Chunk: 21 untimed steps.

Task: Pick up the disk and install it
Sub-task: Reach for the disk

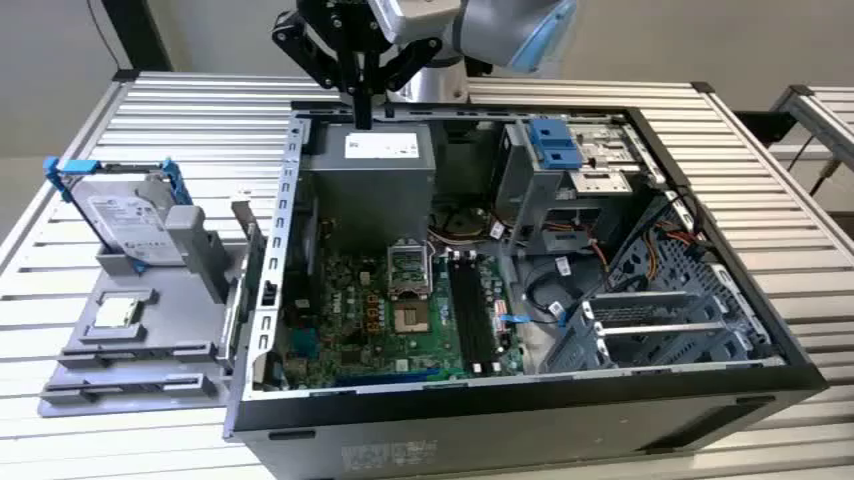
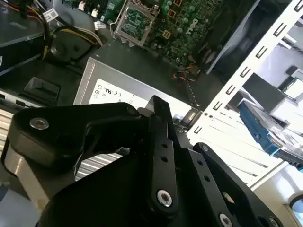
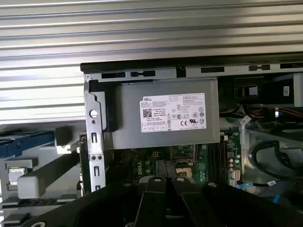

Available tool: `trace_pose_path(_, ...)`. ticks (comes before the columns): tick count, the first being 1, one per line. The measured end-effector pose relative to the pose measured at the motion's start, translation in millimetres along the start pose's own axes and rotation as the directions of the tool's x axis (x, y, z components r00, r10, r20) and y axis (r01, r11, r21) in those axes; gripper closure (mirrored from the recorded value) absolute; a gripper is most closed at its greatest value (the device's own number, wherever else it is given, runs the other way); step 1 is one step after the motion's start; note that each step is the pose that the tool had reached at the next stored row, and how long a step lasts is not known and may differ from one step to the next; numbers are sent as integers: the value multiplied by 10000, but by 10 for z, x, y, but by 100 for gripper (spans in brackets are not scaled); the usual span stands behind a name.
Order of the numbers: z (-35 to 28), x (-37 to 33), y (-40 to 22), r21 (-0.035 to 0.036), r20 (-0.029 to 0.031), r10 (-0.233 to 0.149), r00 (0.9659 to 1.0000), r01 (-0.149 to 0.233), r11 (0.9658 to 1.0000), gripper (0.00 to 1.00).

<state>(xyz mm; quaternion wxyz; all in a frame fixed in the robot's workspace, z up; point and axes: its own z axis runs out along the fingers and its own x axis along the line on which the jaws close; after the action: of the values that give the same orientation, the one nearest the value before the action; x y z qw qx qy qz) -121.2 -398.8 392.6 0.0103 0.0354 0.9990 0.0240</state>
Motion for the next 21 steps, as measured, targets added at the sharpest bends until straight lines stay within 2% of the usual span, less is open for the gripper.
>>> trace_pose_path(12,0,8,-1,-6,0,-1,10000,1,10000,100)
trace_pose_path(21,-3,115,-3,-6,0,1,10000,-1,10000,100)
